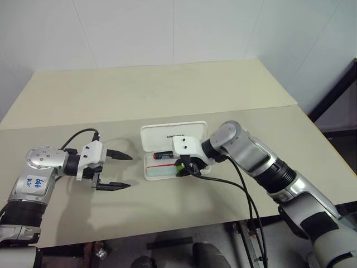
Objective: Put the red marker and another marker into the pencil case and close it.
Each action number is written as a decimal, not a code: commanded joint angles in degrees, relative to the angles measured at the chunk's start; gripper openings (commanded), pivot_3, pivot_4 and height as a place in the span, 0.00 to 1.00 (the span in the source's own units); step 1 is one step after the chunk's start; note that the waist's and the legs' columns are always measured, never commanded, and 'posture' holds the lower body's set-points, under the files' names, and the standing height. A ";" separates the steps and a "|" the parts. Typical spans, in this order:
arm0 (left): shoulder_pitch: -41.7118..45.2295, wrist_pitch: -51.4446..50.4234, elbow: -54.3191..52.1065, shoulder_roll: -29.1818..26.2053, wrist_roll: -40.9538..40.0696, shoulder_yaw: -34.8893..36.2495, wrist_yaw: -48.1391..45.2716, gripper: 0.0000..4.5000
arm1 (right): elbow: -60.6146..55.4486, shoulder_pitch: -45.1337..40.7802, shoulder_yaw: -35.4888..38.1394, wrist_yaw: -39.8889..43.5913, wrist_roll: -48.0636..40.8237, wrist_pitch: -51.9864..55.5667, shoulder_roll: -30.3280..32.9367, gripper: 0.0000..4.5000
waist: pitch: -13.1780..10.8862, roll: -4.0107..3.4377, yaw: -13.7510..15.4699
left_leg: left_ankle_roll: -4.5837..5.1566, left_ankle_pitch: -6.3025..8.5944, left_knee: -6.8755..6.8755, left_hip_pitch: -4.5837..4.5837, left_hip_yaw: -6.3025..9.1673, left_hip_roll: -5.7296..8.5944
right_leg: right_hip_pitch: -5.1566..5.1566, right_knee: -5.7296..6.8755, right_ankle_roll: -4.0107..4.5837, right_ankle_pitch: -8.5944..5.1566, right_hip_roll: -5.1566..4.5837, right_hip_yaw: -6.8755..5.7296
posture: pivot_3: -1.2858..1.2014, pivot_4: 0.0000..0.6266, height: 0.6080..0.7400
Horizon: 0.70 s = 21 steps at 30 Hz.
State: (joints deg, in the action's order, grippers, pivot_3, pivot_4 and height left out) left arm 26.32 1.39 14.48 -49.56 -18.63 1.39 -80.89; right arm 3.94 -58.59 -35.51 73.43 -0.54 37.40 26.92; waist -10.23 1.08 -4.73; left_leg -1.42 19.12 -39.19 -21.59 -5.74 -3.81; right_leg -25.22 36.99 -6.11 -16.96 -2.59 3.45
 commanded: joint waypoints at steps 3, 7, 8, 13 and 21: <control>-0.64 -0.33 -1.21 -0.68 -0.54 1.15 -0.13 1.00 | 1.46 -2.61 0.98 -0.76 1.26 -0.90 -1.60 0.24 | 0.00 0.00 -0.05 | 0.00 0.00 0.00 -0.01 0.00 0.00 | -0.02 0.01 0.00 0.00 0.00 0.00 | 0.52 0.24 1.00; -0.84 -0.60 -1.55 -0.76 -0.65 1.30 -0.01 1.00 | 3.61 -3.46 1.25 -0.79 2.04 -2.04 -1.92 0.24 | 0.01 0.01 -0.05 | -0.01 -0.01 0.00 -0.01 0.00 0.00 | -0.02 0.01 0.00 0.00 0.00 0.00 | 0.52 0.24 1.00; -0.83 -0.65 -1.60 -0.74 -0.64 1.31 0.03 1.00 | 3.86 -3.49 1.10 -0.57 2.31 -2.51 -1.78 0.24 | 0.01 0.01 -0.05 | -0.01 0.00 0.00 -0.01 0.00 0.00 | -0.02 0.01 0.00 0.00 0.00 0.00 | 0.52 0.24 1.00; -0.96 -0.96 -2.16 -0.77 -0.75 1.49 0.23 1.00 | 4.51 -3.19 0.71 0.28 3.21 -3.78 -1.25 0.24 | 0.01 0.01 -0.07 | -0.01 0.00 0.00 -0.02 0.00 0.00 | -0.02 0.00 0.00 0.00 0.00 0.00 | 0.52 0.24 1.00; -1.33 -1.35 -2.81 -0.94 -0.83 1.86 0.55 1.00 | 4.99 -3.19 0.50 2.01 4.03 -4.60 -1.43 0.55 | 0.01 0.01 -0.07 | -0.01 0.00 0.00 -0.02 0.00 0.00 | -0.02 0.00 0.00 0.00 0.00 0.00 | 0.52 0.24 1.00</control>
State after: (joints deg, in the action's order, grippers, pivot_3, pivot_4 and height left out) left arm 25.30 0.04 13.64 -49.60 -18.67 1.48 -80.66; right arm 9.80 -60.54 -35.52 74.53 3.39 33.63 25.42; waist -10.23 1.09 -4.80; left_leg -1.43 19.12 -39.19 -21.61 -5.73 -3.81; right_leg -25.24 37.00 -6.11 -16.96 -2.59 3.45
